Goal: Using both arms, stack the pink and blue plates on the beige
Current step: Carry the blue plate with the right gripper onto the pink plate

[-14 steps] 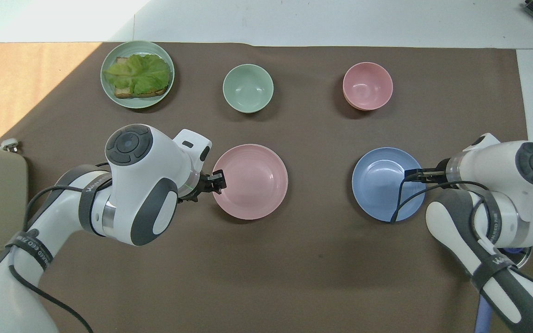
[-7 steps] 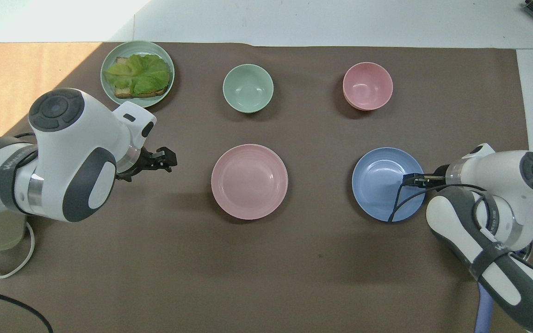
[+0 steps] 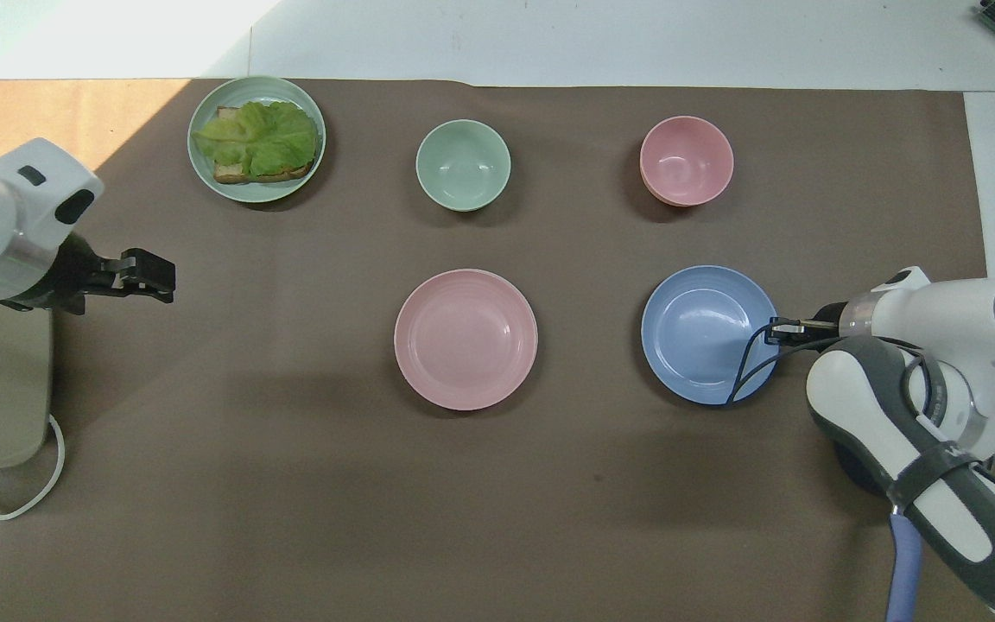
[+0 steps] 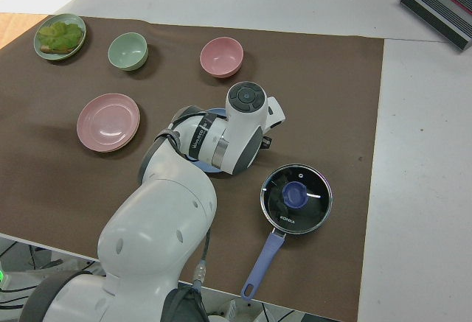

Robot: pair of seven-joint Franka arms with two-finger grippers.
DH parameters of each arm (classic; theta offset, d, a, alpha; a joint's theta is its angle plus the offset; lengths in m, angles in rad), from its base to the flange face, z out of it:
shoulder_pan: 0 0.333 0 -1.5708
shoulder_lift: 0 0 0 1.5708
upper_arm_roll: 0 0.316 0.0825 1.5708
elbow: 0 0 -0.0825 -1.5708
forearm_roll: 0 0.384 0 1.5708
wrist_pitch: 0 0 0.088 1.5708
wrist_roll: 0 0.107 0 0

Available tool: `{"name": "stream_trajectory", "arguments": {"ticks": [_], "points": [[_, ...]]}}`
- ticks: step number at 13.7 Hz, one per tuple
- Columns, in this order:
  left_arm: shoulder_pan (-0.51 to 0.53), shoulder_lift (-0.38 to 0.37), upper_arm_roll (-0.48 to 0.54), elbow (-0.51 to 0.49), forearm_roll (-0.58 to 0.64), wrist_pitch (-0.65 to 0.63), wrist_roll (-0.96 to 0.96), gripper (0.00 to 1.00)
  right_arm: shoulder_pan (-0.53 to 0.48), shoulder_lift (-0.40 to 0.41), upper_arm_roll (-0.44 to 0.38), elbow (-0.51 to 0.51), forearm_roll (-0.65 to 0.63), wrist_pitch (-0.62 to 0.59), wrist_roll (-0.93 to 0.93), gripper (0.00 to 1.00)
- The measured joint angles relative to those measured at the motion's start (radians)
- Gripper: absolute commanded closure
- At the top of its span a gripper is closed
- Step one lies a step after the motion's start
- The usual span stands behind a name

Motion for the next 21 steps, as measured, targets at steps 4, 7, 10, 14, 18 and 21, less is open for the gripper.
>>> {"name": "stream_trajectory", "arguments": {"ticks": [4, 7, 10, 14, 18, 21], "points": [[0.012, -0.053, -0.002, 0.050, 0.000, -0.055, 0.016, 0.00, 0.013, -0.062, 0.006, 0.090, 0.021, -0.161, 0.000, 1.00], [0.033, -0.055, -0.002, 0.049, 0.001, -0.055, 0.028, 0.00, 0.092, -0.091, 0.016, 0.134, 0.113, -0.195, 0.056, 1.00], [0.043, -0.055, -0.001, 0.048, 0.001, -0.055, 0.036, 0.00, 0.254, -0.077, 0.021, 0.157, 0.117, -0.125, 0.261, 1.00], [0.043, -0.055, -0.003, 0.048, 0.001, -0.055, 0.036, 0.00, 0.423, -0.013, 0.025, 0.160, 0.116, -0.012, 0.421, 1.00], [0.043, -0.055, -0.004, 0.048, 0.001, -0.055, 0.035, 0.00, 0.518, 0.056, 0.025, 0.167, 0.027, 0.050, 0.518, 1.00], [0.043, -0.055, -0.004, 0.048, 0.001, -0.055, 0.035, 0.00, 0.533, 0.087, 0.025, 0.168, -0.015, 0.079, 0.544, 1.00]]}}
